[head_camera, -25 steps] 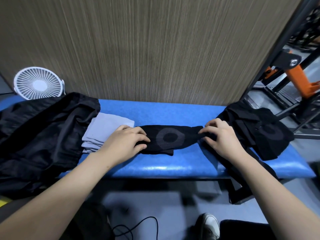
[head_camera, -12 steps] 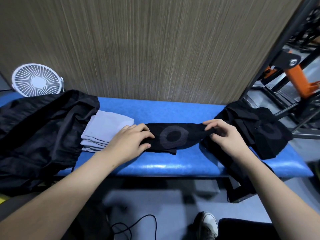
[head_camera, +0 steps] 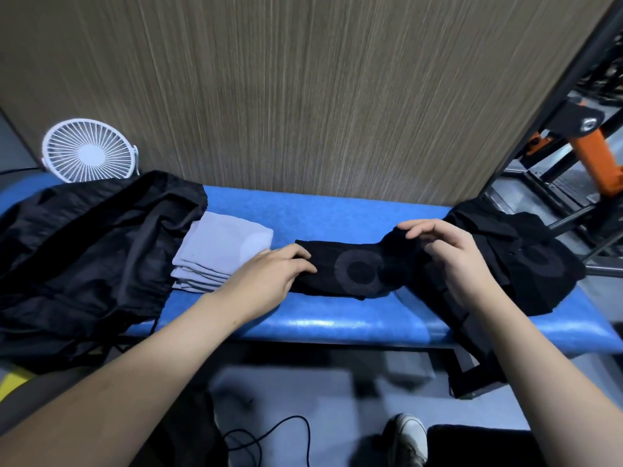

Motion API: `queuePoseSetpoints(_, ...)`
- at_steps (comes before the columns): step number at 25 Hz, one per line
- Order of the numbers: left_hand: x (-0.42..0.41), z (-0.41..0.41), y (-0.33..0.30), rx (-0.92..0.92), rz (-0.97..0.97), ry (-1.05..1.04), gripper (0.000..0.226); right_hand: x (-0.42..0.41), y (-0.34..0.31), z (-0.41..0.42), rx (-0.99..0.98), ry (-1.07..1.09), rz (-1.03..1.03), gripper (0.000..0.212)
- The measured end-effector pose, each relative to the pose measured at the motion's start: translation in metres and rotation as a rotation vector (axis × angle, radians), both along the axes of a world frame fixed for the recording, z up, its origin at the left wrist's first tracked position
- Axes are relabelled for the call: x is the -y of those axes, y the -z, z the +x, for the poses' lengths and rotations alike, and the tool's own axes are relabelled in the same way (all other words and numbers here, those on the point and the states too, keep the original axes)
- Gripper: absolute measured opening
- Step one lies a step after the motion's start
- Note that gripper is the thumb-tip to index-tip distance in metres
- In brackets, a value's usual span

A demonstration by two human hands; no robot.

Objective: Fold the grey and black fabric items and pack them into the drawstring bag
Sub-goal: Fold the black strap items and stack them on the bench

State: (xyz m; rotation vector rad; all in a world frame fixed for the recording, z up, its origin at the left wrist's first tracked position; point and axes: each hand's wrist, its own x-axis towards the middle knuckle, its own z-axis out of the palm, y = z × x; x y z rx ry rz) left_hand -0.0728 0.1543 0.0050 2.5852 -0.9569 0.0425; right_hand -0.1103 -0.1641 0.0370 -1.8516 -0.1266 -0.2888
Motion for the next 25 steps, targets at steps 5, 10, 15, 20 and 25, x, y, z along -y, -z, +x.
queuePoseSetpoints(5, -0.002, 0.0, 0.001, -0.043, -0.033, -0.001, 0.032, -0.044, -0.005, 0.008, -0.114, -0.09, 0.094, 0.029)
queuePoseSetpoints(10, -0.002, 0.001, -0.001, -0.055, -0.066, -0.002, 0.033, -0.079, 0.0, 0.013, -0.201, -0.187, 0.047, 0.021)
queuePoseSetpoints(15, -0.003, -0.001, -0.004, -0.13, -0.177, -0.06, 0.046, -0.105, 0.007, 0.019, -0.24, -0.256, 0.087, 0.03)
queuePoseSetpoints(20, -0.001, -0.002, -0.007, -0.15, -0.191, -0.056, 0.065, -0.117, 0.014, 0.021, -0.316, -0.324, 0.202, 0.033)
queuePoseSetpoints(25, 0.0, -0.001, -0.001, -0.079, -0.229, -0.062, 0.039, -0.104, 0.013, 0.022, -0.262, -0.277, 0.398, 0.023)
